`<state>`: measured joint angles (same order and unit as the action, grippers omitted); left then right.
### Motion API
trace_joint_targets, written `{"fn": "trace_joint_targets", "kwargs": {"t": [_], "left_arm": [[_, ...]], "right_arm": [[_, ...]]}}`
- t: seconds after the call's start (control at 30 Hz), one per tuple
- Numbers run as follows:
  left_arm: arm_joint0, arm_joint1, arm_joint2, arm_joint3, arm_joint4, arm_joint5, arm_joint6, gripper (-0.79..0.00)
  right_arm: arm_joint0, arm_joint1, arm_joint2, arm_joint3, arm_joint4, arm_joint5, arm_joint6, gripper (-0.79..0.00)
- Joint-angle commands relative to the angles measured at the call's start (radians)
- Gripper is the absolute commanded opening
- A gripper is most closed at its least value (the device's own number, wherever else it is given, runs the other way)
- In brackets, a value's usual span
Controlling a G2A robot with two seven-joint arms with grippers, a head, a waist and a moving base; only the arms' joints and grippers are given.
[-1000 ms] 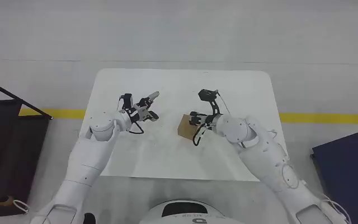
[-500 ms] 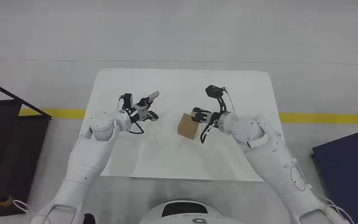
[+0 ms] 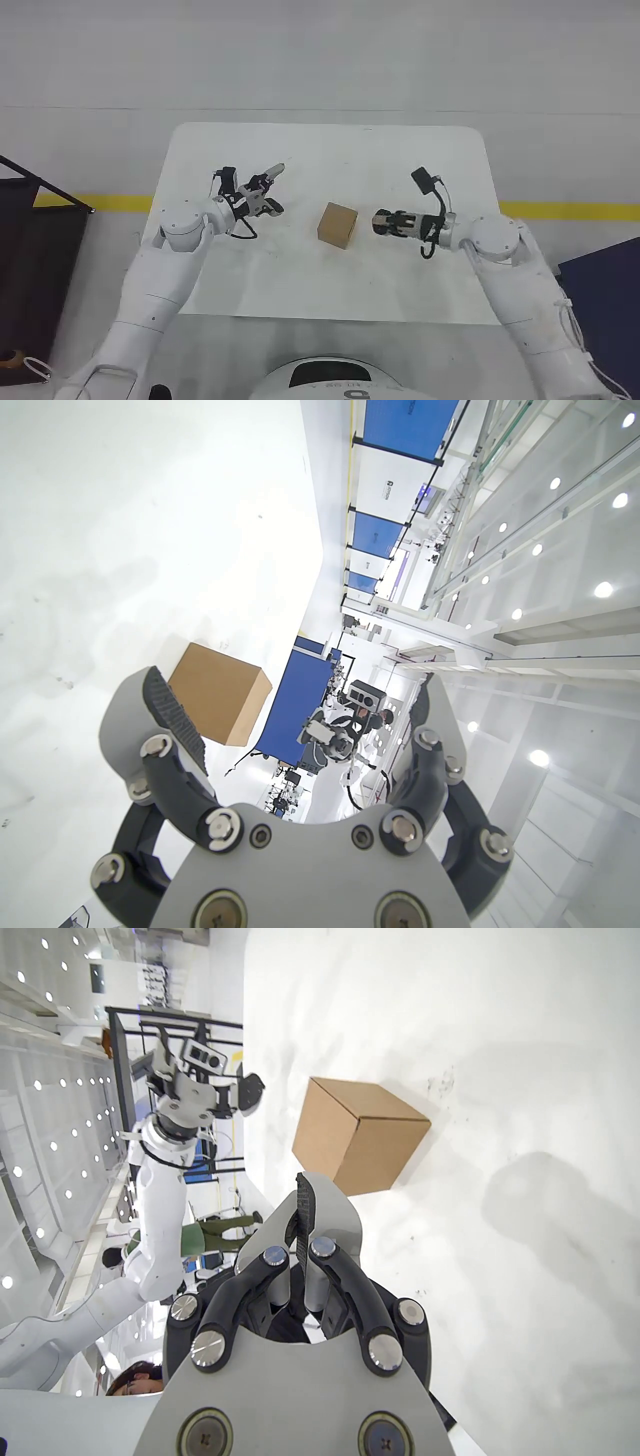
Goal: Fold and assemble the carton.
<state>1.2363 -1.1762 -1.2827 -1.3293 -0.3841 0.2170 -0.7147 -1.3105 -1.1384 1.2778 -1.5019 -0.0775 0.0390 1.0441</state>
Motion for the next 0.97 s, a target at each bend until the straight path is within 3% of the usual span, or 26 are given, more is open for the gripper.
{"fn": "trace_joint_targets", "kwargs": {"t": [0.0,0.17,0.33,0.5,0.63,0.67,0.7,0.73,0.77,0.8,0.93], "left_arm": [[0.000,0.000,0.000,0.000,0.000,0.000,0.000,0.000],[0.000,0.000,0.000,0.000,0.000,0.000,0.000,0.000],[0.000,0.000,0.000,0.000,0.000,0.000,0.000,0.000],[0.000,0.000,0.000,0.000,0.000,0.000,0.000,0.000],[0.000,0.000,0.000,0.000,0.000,0.000,0.000,0.000],[0.000,0.000,0.000,0.000,0.000,0.000,0.000,0.000],[0.000,0.000,0.000,0.000,0.000,0.000,0.000,0.000],[0.000,0.000,0.000,0.000,0.000,0.000,0.000,0.000],[0.000,0.000,0.000,0.000,0.000,0.000,0.000,0.000],[0.000,0.000,0.000,0.000,0.000,0.000,0.000,-0.001],[0.000,0.000,0.000,0.000,0.000,0.000,0.000,0.000]], "right_arm": [[0.050,-0.011,-0.066,0.068,-0.015,0.024,0.000,-0.785],[0.171,-0.049,-0.208,0.231,-0.001,0.025,-0.030,-0.785],[0.243,-0.071,-0.264,0.316,0.054,-0.024,-0.013,-0.785],[0.265,-0.060,-0.212,0.360,0.086,-0.058,-0.010,-0.785],[0.241,-0.028,-0.084,0.332,0.147,-0.098,0.017,-0.785],[0.229,-0.017,-0.037,0.314,0.176,-0.117,0.037,-0.613],[0.215,-0.006,0.013,0.295,0.207,-0.135,0.058,-0.240],[0.201,0.005,0.065,0.277,0.242,-0.148,0.082,0.000],[0.201,0.005,0.065,0.277,0.242,-0.148,0.082,0.000],[0.203,0.003,0.053,0.279,0.236,-0.146,0.078,-0.755],[0.200,0.005,0.073,0.276,0.243,-0.149,0.083,-0.499]]}}
